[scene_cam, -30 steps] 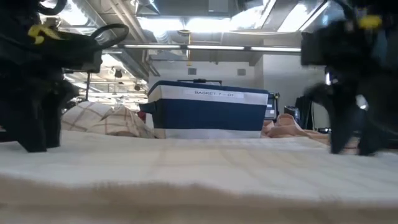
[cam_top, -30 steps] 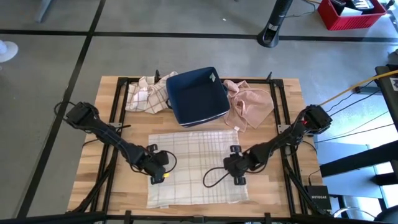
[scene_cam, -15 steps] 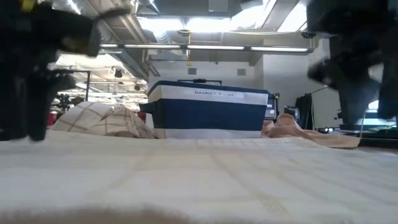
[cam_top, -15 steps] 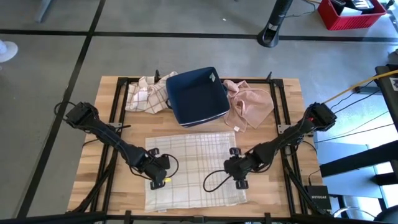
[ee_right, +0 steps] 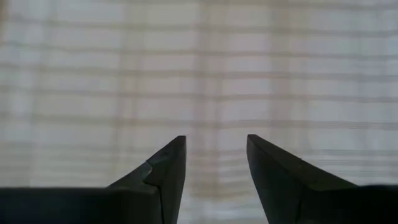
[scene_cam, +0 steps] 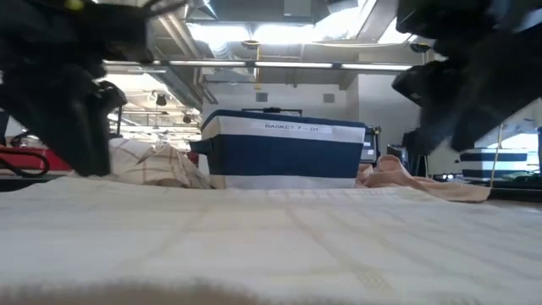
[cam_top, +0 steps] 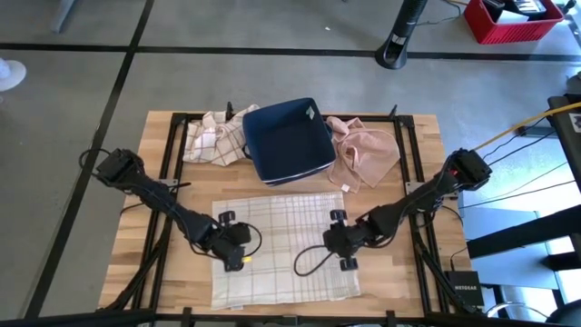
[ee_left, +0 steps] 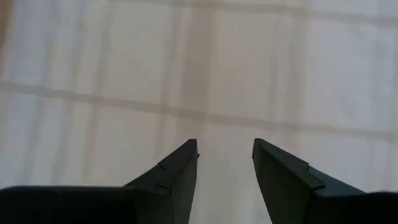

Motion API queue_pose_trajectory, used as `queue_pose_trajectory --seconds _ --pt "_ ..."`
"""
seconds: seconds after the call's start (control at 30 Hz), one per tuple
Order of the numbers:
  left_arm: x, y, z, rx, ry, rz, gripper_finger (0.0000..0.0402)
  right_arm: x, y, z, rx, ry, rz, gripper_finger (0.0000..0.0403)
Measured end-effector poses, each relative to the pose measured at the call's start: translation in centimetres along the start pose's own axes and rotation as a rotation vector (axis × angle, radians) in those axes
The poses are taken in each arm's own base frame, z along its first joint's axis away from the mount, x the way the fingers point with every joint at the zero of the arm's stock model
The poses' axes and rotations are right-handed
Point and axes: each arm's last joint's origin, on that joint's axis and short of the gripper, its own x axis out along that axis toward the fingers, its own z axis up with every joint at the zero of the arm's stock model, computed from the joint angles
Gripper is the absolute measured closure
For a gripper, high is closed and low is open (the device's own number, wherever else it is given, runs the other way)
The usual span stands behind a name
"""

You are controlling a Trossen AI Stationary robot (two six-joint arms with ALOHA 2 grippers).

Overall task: Fold towel
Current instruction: Fold the white with gray pattern towel on the table

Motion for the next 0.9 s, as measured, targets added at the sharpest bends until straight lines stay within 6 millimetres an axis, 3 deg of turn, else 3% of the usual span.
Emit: queue_pose_trajectory --seconds 0.53,0.9 --pt "-0.9 -2.2 -1.0 -0.032 -0.044 -0.105 0.0254 -0.8 4.0 -0.9 -0.087 -0.087 -0.014 0.0230" --pt "-0.5 -1.7 1.1 -0.023 -0.196 -0.085 0.0254 -0.7 3.5 -0.2 -0.059 -0.138 -0.038 0.0230"
